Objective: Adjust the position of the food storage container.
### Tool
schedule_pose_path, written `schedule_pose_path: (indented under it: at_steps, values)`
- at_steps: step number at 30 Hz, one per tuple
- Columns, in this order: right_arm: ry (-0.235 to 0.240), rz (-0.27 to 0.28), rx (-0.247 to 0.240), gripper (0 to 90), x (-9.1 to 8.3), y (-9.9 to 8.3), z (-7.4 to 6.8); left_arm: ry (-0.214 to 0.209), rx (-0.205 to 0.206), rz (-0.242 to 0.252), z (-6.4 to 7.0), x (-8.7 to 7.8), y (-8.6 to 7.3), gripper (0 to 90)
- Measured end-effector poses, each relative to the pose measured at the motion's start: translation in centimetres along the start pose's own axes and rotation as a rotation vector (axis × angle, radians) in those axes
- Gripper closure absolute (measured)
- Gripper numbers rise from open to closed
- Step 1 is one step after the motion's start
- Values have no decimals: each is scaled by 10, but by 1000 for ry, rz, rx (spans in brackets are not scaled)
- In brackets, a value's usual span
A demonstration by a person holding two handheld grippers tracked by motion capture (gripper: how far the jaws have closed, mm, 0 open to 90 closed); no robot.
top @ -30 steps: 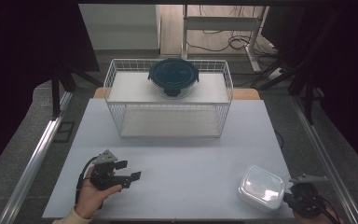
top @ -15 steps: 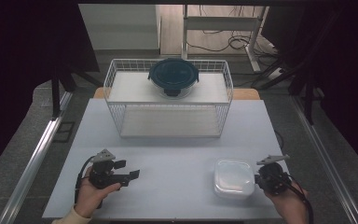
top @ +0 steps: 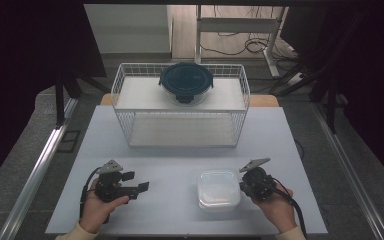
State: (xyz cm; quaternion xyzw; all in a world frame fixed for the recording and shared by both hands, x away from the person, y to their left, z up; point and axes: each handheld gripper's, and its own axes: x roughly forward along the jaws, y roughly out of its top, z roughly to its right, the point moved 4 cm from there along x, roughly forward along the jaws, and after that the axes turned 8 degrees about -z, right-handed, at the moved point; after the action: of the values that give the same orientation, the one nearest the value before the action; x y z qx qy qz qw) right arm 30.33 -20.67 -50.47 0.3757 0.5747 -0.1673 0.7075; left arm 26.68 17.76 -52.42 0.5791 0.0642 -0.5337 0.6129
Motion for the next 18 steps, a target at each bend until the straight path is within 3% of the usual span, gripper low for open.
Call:
schedule_pose_path:
  at_steps: [6, 9, 16, 18]
  values:
    - [16, -1, -46, 895, 6, 18, -14, 0, -5, -4, -1, 2, -1, 241]
    - [34, 0, -89, 895, 11, 32, -28, -8, -17, -4, -2, 2, -1, 241]
    - [83, 5, -123, 895, 13, 36, -43, -22, -32, -2, -1, 1, -1, 242]
    - [78, 10, -131, 894, 12, 37, -45, -22, -33, -3, -1, 2, -1, 242]
